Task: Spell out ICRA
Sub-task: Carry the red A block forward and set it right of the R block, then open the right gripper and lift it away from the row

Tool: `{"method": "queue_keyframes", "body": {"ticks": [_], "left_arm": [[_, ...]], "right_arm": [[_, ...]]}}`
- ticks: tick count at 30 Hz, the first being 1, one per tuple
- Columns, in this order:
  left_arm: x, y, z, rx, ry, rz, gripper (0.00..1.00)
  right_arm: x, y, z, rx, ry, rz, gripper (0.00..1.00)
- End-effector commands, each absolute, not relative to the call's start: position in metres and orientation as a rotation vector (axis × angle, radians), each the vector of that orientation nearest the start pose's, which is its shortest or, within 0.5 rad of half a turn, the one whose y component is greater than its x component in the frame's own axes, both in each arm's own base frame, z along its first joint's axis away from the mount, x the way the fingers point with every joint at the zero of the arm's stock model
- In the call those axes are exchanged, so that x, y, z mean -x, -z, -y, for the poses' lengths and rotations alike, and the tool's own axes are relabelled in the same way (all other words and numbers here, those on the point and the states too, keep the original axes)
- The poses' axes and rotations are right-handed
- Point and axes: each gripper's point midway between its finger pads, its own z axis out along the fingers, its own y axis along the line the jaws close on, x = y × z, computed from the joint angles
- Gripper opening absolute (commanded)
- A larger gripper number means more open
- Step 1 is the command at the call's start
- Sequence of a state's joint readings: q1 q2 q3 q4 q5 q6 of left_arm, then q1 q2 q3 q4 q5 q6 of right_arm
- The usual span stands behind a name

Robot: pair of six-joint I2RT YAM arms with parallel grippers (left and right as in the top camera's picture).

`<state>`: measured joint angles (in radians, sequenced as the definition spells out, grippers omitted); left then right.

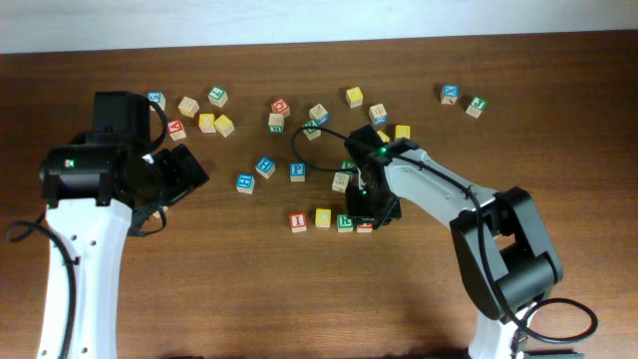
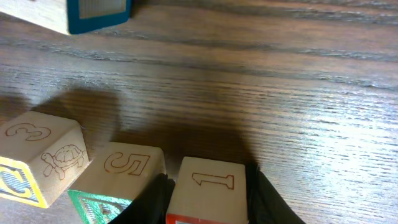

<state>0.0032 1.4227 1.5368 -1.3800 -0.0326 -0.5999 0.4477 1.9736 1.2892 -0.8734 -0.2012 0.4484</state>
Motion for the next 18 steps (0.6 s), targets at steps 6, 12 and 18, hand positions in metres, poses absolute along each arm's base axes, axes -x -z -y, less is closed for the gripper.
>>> {"method": "queue_keyframes", "body": {"ticks": [6,12,18], "left_arm": [[-0.29,-0.233,-0.007,0.868,0.099,-2.684,0.99],[-0.29,-0.233,-0.007,0.868,0.099,-2.684,0.99],[-0.29,-0.233,-0.007,0.868,0.099,-2.684,0.99]], "right_arm": [[-0.328,-0.03,-0.18,0.01,-0.305,-3.152,0.43],[-0.372,-0.102,-0.15,-0.058,-0.089,-3.039,0.52],[-0.365,-0.234,-0.092,-0.131,-0.002,-2.827,0.98]]}}
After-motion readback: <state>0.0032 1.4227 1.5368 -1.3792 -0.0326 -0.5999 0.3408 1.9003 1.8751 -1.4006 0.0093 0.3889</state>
